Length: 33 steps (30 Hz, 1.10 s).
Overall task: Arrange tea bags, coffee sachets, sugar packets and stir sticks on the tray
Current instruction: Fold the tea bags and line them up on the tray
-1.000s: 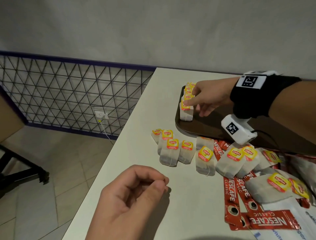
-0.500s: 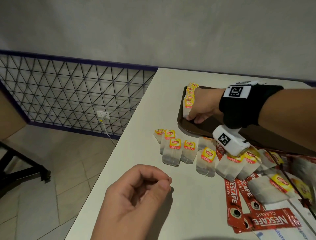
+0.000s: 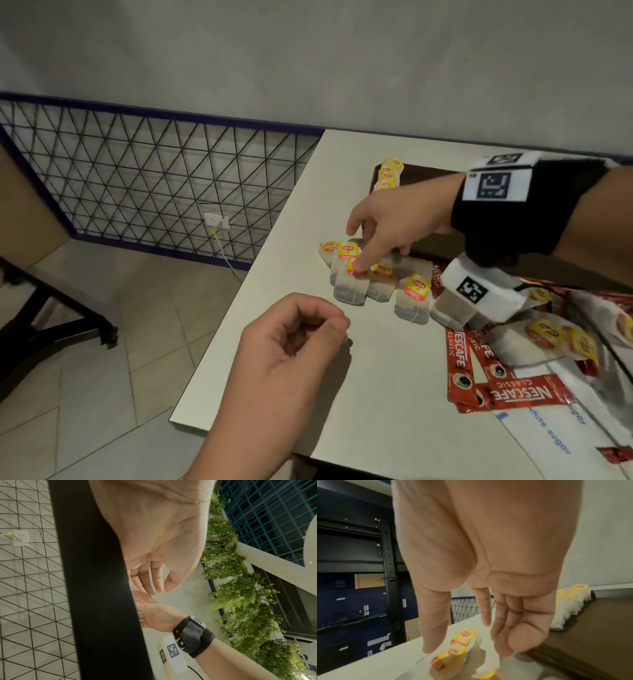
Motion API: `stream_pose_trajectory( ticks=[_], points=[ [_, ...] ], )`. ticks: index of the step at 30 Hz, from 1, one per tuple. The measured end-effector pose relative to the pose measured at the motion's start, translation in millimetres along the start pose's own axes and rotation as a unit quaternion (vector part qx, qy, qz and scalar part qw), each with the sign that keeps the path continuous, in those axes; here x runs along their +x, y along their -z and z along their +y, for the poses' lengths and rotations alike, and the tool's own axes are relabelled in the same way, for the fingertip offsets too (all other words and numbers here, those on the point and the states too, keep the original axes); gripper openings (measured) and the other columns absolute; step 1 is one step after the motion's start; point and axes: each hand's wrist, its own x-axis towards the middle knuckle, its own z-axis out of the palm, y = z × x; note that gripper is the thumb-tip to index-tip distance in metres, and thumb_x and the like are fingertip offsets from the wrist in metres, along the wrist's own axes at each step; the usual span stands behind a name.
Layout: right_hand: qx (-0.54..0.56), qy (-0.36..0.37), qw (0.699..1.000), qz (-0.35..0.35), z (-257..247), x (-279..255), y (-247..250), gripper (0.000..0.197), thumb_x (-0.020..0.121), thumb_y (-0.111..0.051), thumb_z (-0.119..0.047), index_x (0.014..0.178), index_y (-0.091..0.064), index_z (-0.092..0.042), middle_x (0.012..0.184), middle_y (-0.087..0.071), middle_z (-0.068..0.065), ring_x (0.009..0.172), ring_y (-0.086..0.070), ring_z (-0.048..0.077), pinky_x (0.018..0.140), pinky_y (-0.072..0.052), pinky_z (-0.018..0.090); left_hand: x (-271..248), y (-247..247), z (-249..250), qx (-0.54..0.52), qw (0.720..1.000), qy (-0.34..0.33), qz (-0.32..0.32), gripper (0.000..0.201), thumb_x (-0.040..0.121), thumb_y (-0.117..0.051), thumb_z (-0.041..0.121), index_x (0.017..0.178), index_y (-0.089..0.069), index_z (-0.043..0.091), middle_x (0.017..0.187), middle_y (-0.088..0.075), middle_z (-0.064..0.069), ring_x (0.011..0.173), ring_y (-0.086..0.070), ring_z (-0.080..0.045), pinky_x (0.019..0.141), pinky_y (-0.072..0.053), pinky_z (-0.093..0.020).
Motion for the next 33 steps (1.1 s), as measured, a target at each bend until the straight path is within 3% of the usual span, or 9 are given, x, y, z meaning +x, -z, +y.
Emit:
stream_pose_trajectory(
  ticks=[2, 8, 12, 18, 21, 23, 27, 31, 33],
  points=[
    [-0.010, -0.003, 1.000, 0.010, -5.0, 2.4, -5.6, 0.080, 0.069, -0.091, -0.048, 0.135, -0.055, -0.022, 0.111, -0.073, 0.010, 0.092, -0.072, 0.022, 0.070, -0.061, 0.029, -1.1, 0.0, -0.5, 0.005, 1.000, -0.002, 0.000, 0.009, 0.077, -0.068, 0.026, 0.081, -0.074, 0.020, 0.081, -0.073, -0.007, 0.074, -0.068, -0.015, 0.076, -0.055, -0.030],
    [0.010, 0.002, 1.000, 0.017, -9.8, -4.7, -14.8, 0.041, 0.073, -0.092, -0.028, 0.104, -0.070, -0.013, 0.105, -0.076, 0.018, 0.074, -0.061, 0.019, 0.067, -0.053, 0.032, -2.8, 0.0, 2.4, 0.014, 1.000, 0.005, 0.011, 0.004, 0.086, -0.072, 0.021, 0.083, -0.073, 0.017, 0.085, -0.073, -0.011, 0.076, -0.066, -0.015, 0.082, -0.055, -0.043],
    [0.013, 0.039, 0.999, 0.028, -11.4, -18.2, -22.6, 0.028, 0.079, -0.088, -0.023, 0.096, -0.073, -0.007, 0.095, -0.077, 0.014, 0.068, -0.066, 0.013, 0.063, -0.056, 0.024, -1.8, 0.6, 1.0, 0.015, 1.000, 0.005, 0.024, 0.008, 0.091, -0.068, 0.009, 0.086, -0.073, 0.012, 0.087, -0.073, -0.011, 0.078, -0.068, -0.018, 0.079, -0.055, -0.036],
    [0.085, 0.085, 0.991, 0.052, -18.2, -69.1, -27.7, 0.020, 0.084, -0.084, -0.023, 0.091, -0.073, -0.007, 0.086, -0.076, 0.012, 0.066, -0.062, 0.013, 0.066, -0.054, 0.031, -2.8, 3.0, -1.1, 0.014, 0.998, 0.004, 0.053, 0.019, 0.088, -0.075, 0.017, 0.105, -0.069, 0.022, 0.094, -0.073, 0.003, 0.092, -0.070, -0.017, 0.091, -0.058, -0.048],
    [0.183, 0.116, 0.975, 0.048, -16.6, -116.3, -42.8, 0.011, 0.087, -0.080, -0.016, 0.089, -0.072, -0.008, 0.078, -0.072, 0.008, 0.067, -0.063, 0.013, 0.065, -0.052, 0.032, -13.4, -1.3, 3.3, 0.045, 0.998, -0.036, 0.015, 0.036, 0.079, -0.075, 0.029, 0.114, -0.066, 0.035, 0.116, -0.068, 0.010, 0.114, -0.063, -0.013, 0.096, -0.056, -0.039],
    [0.233, 0.121, 0.963, 0.053, -10.7, -144.2, -63.7, 0.008, 0.086, -0.080, -0.012, 0.088, -0.073, -0.011, 0.078, -0.073, 0.007, 0.069, -0.067, 0.015, 0.065, -0.054, 0.034, -21.8, -12.2, 7.1, 0.072, 0.994, -0.061, -0.053, 0.038, 0.081, -0.074, 0.026, 0.117, -0.066, 0.031, 0.118, -0.069, 0.005, 0.112, -0.065, -0.013, 0.091, -0.058, -0.036],
    [0.362, 0.111, 0.911, 0.164, 15.5, -173.6, -117.0, 0.009, 0.085, -0.077, -0.003, 0.085, -0.072, -0.010, 0.077, -0.070, 0.022, 0.061, -0.065, 0.025, 0.062, -0.055, 0.041, -38.5, -46.8, 13.1, 0.092, 0.985, -0.036, -0.141, 0.021, 0.085, -0.069, 0.017, 0.106, -0.072, 0.021, 0.089, -0.074, -0.003, 0.080, -0.069, -0.015, 0.073, -0.057, -0.037],
    [0.512, 0.100, 0.807, 0.275, 44.0, -187.8, -157.8, 0.018, 0.082, -0.082, -0.002, 0.095, -0.073, -0.010, 0.079, -0.070, 0.021, 0.062, -0.064, 0.028, 0.055, -0.054, 0.035, -45.7, -65.4, 11.8, 0.102, 0.984, -0.004, -0.145, 0.009, 0.091, -0.069, 0.009, 0.092, -0.076, 0.014, 0.081, -0.073, -0.013, 0.072, -0.065, -0.018, 0.074, -0.056, -0.046],
    [0.575, 0.097, 0.758, 0.293, 51.5, -190.7, -172.3, 0.026, 0.079, -0.083, -0.008, 0.102, -0.071, -0.009, 0.078, -0.071, 0.016, 0.063, -0.064, 0.025, 0.055, -0.054, 0.032, -45.2, -72.0, 11.1, 0.089, 0.987, 0.011, -0.137, 0.006, 0.092, -0.070, 0.010, 0.091, -0.076, 0.008, 0.078, -0.070, -0.017, 0.066, -0.063, -0.016, 0.064, -0.055, -0.036]
  ],
)
